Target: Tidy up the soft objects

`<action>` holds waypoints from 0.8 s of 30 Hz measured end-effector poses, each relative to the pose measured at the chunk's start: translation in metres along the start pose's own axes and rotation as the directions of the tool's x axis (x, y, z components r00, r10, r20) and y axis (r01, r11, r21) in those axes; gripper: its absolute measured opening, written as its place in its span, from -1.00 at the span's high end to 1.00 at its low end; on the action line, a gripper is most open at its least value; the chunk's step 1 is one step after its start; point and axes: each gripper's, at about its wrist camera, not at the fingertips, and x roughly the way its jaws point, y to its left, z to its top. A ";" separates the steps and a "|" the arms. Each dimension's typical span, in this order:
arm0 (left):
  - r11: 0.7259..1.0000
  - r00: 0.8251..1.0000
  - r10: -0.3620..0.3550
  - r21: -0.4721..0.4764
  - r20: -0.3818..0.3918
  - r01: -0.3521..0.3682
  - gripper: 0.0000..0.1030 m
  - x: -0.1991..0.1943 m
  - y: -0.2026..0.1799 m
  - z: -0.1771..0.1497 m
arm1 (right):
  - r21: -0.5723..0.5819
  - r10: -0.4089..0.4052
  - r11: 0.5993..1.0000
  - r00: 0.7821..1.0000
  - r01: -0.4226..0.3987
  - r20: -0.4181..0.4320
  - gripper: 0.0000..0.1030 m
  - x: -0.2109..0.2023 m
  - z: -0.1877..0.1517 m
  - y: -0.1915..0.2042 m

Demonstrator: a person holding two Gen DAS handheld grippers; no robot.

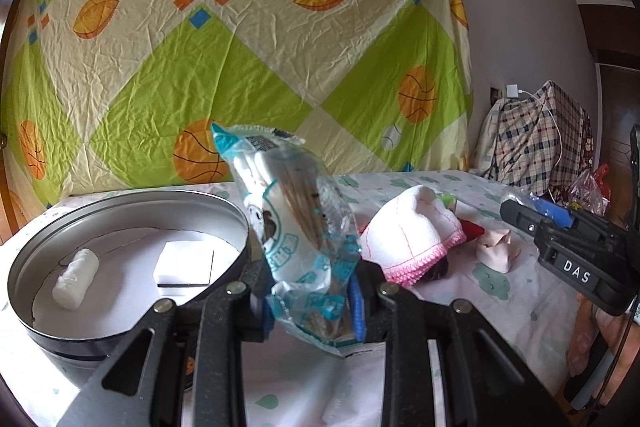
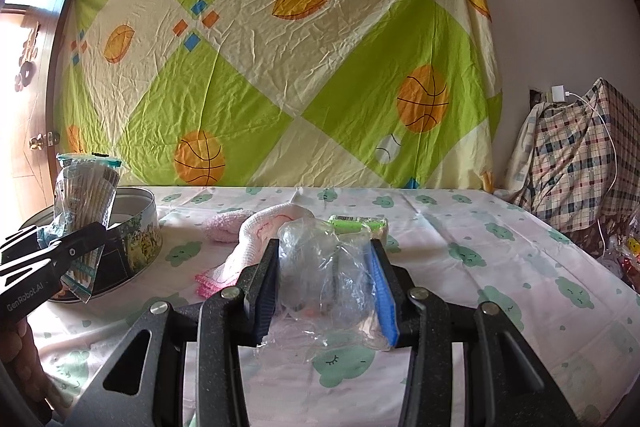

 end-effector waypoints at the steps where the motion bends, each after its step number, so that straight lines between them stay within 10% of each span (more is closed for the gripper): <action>1: 1.000 1.000 0.001 0.001 0.001 -0.001 0.47 0.000 0.000 0.000 | -0.001 0.003 1.000 1.000 -0.003 0.001 0.14 0.000 0.000 0.002; 24: 0.999 0.997 0.032 -0.001 0.065 -0.033 0.47 -0.015 0.017 -0.002 | -0.024 0.064 0.998 0.998 -0.064 0.022 0.13 0.000 0.000 0.032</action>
